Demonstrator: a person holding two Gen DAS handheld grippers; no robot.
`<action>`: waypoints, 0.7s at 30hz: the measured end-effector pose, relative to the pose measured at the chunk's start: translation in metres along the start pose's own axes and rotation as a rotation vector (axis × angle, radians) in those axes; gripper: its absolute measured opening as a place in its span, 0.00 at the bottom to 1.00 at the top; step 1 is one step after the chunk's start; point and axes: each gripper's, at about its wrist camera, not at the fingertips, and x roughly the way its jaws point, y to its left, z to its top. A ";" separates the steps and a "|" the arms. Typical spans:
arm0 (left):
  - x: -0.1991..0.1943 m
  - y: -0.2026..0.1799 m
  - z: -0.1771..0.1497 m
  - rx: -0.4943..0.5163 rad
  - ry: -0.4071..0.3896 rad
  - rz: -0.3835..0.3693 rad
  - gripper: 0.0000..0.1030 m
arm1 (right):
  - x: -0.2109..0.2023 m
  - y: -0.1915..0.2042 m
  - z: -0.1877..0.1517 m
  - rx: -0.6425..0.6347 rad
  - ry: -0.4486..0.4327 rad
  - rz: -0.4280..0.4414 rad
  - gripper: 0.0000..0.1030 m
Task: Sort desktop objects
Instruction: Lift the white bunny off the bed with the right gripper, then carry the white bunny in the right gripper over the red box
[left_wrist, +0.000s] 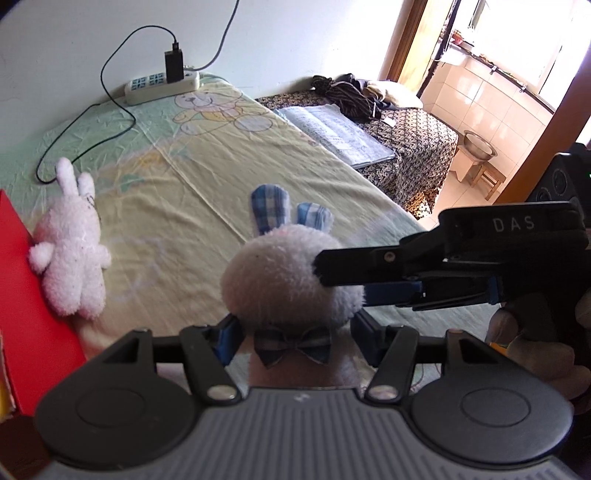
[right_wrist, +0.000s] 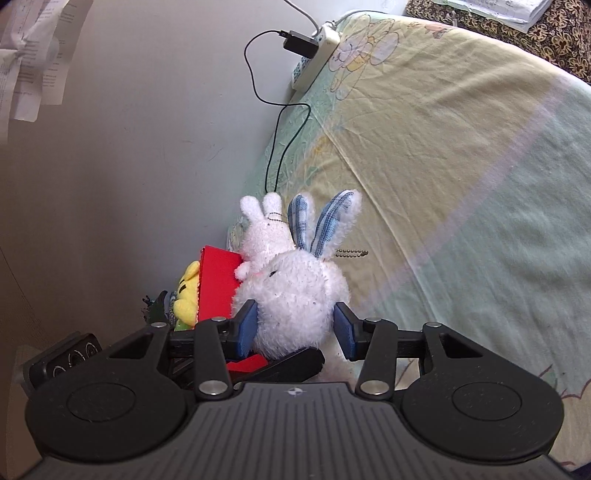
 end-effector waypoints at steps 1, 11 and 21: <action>-0.007 0.003 0.000 0.005 -0.014 0.002 0.60 | 0.001 0.006 -0.002 -0.008 -0.007 0.008 0.46; -0.093 0.040 -0.006 0.040 -0.195 0.044 0.60 | 0.021 0.079 -0.024 -0.130 -0.077 0.125 0.46; -0.169 0.102 -0.025 -0.001 -0.333 0.134 0.60 | 0.075 0.156 -0.049 -0.269 -0.044 0.223 0.46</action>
